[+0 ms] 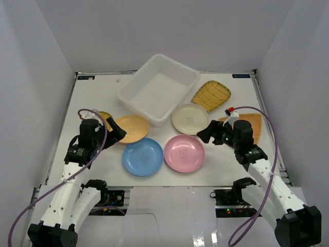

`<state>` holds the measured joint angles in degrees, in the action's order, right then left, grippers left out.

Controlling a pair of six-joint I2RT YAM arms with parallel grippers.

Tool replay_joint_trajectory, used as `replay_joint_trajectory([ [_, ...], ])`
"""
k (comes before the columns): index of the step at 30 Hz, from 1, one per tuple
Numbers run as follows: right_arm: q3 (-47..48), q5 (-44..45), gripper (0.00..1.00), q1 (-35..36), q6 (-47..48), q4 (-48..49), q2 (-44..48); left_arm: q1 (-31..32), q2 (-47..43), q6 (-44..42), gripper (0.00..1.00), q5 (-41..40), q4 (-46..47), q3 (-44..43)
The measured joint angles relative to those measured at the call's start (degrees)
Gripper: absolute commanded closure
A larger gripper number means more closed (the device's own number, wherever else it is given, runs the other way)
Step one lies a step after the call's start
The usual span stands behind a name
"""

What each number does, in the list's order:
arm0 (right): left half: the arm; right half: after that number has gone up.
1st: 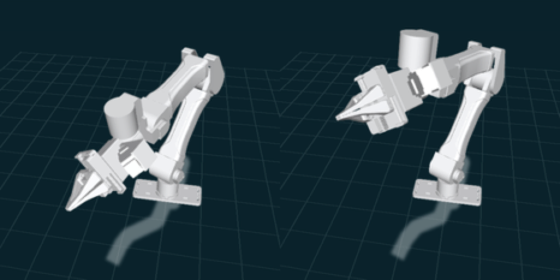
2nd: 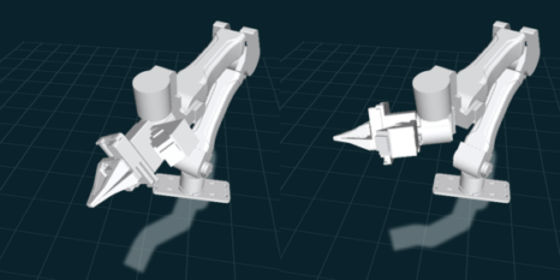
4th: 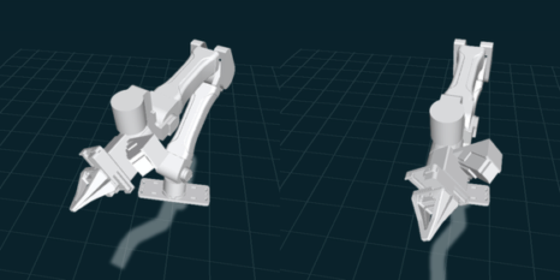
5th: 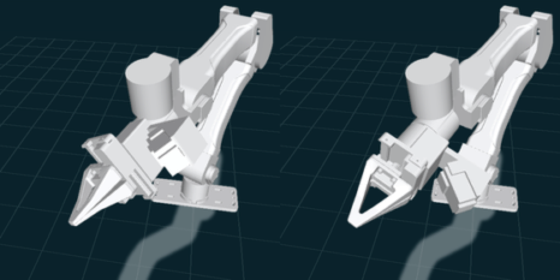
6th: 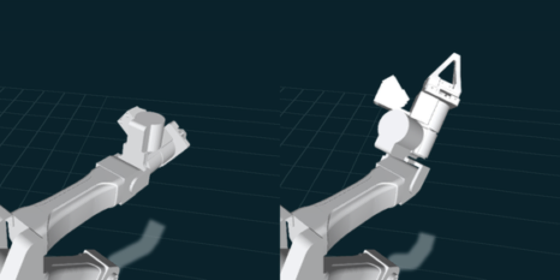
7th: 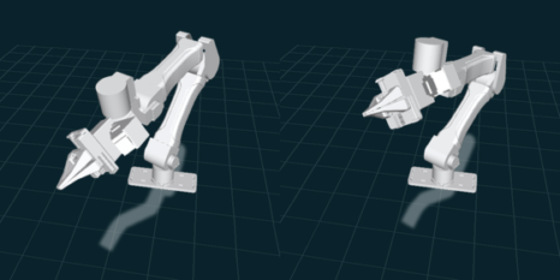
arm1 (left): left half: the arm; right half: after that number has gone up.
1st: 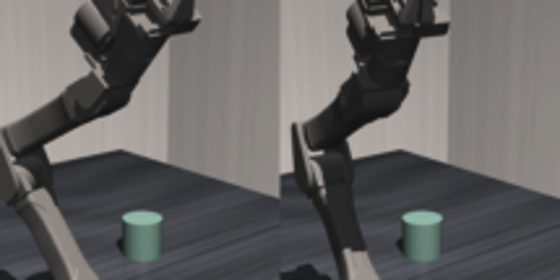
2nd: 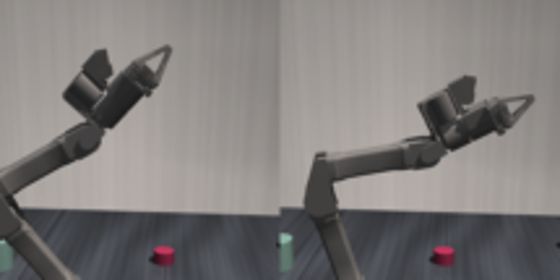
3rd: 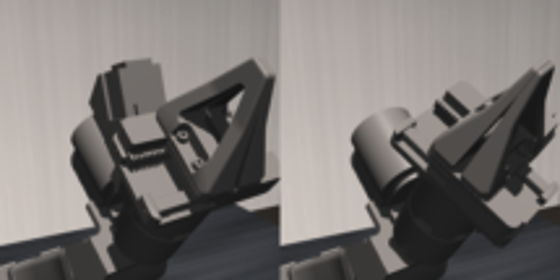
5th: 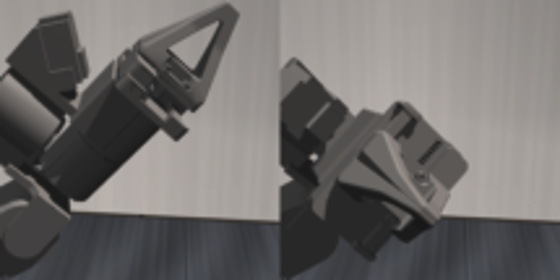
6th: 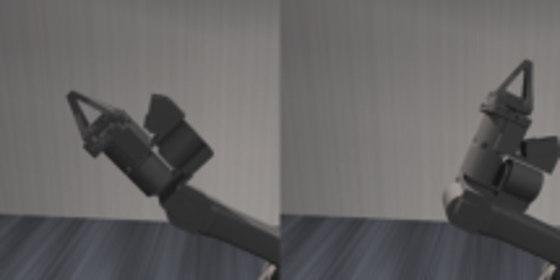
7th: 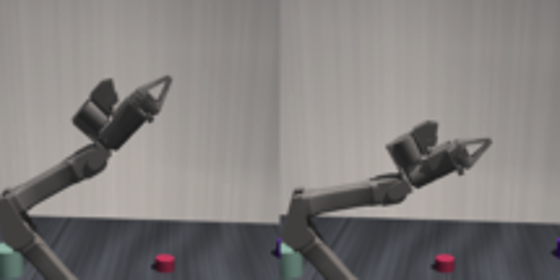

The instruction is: Place the plates into the plastic bin on the countertop

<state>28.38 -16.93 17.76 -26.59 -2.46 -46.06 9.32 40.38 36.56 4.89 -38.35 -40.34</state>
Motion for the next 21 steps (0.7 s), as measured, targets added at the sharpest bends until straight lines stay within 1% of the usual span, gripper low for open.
replay_joint_trajectory([
  [5,-3.19,3.45,0.10,0.00,0.02,-3.98,2.10,0.00,6.67,3.82,0.02,-5.11,-2.67,0.11],
  [9,-4.02,5.25,0.12,0.00,0.02,-4.59,-0.15,0.00,13.00,7.76,0.03,-9.44,-2.73,1.01],
  [15,-5.53,5.90,0.15,0.66,0.04,-3.19,-5.97,-0.02,20.22,12.13,0.06,-11.93,2.67,2.82],
  [18,-5.84,5.90,0.17,2.19,0.07,-2.67,-9.84,-0.02,22.77,13.49,0.12,-12.39,5.86,3.50],
  [20,-6.05,6.23,0.28,3.65,0.22,-1.84,-12.33,-0.02,24.63,14.10,0.15,-13.03,7.76,3.78],
  [21,-6.16,6.36,0.35,4.31,0.44,-1.38,-13.70,-0.02,25.44,14.38,0.17,-13.29,8.63,4.04],
])
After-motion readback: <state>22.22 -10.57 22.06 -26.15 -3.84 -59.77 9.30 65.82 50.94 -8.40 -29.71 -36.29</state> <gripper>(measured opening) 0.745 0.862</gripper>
